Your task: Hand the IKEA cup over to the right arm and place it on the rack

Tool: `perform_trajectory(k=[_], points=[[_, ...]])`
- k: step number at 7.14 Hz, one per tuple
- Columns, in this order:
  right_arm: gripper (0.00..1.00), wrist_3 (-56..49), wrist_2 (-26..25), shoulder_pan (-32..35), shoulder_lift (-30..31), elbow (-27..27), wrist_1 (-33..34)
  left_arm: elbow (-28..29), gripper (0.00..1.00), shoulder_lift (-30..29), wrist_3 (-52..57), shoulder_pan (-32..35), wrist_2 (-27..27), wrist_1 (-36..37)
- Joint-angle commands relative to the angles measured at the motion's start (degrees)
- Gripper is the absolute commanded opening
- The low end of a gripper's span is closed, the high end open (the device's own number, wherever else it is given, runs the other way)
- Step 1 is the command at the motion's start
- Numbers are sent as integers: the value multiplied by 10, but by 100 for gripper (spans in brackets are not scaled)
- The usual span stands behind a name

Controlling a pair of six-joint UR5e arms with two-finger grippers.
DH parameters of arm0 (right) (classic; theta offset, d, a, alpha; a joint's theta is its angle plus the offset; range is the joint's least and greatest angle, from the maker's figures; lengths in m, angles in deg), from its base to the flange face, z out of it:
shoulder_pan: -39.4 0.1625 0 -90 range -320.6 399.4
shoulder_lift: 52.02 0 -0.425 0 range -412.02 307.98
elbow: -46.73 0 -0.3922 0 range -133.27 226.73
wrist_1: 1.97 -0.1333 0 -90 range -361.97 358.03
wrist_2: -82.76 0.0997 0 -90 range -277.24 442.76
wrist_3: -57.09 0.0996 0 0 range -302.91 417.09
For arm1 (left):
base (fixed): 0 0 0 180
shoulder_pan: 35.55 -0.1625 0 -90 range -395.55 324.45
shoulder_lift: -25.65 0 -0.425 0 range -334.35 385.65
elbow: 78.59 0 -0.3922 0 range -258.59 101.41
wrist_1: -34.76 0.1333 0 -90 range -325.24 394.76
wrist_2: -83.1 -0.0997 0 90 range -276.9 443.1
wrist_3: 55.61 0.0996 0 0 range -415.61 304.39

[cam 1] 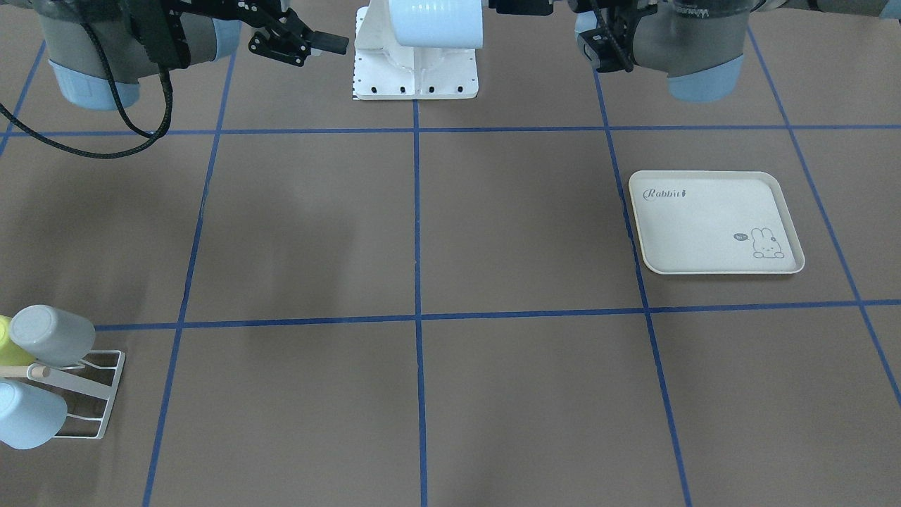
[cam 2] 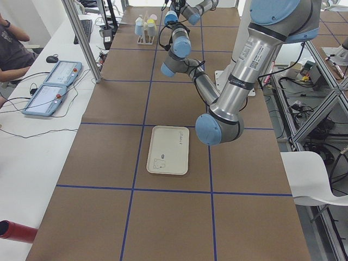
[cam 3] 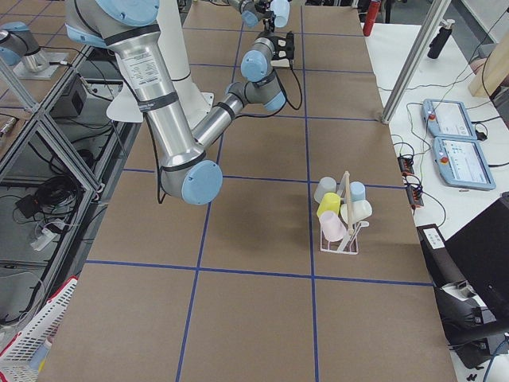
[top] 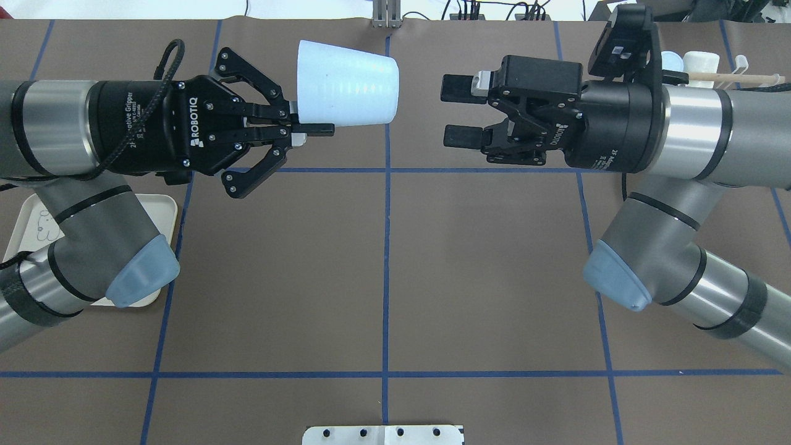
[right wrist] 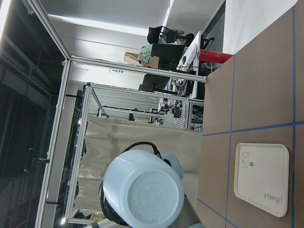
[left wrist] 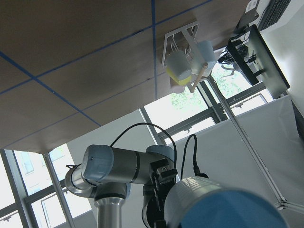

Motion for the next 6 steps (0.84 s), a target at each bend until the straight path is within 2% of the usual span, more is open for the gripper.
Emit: perform_trajectory(k=[1, 3, 6], points=[[96, -1, -15, -14, -17, 2, 0, -6, 0, -7, -25, -15, -10, -4], [96, -1, -15, -19, -25, 2, 0, -6, 0, -10, -25, -39, -34, -4], [96, -2, -21, -27, -33, 3, 0, -6, 0, -11, -25, -44, -35, -5]])
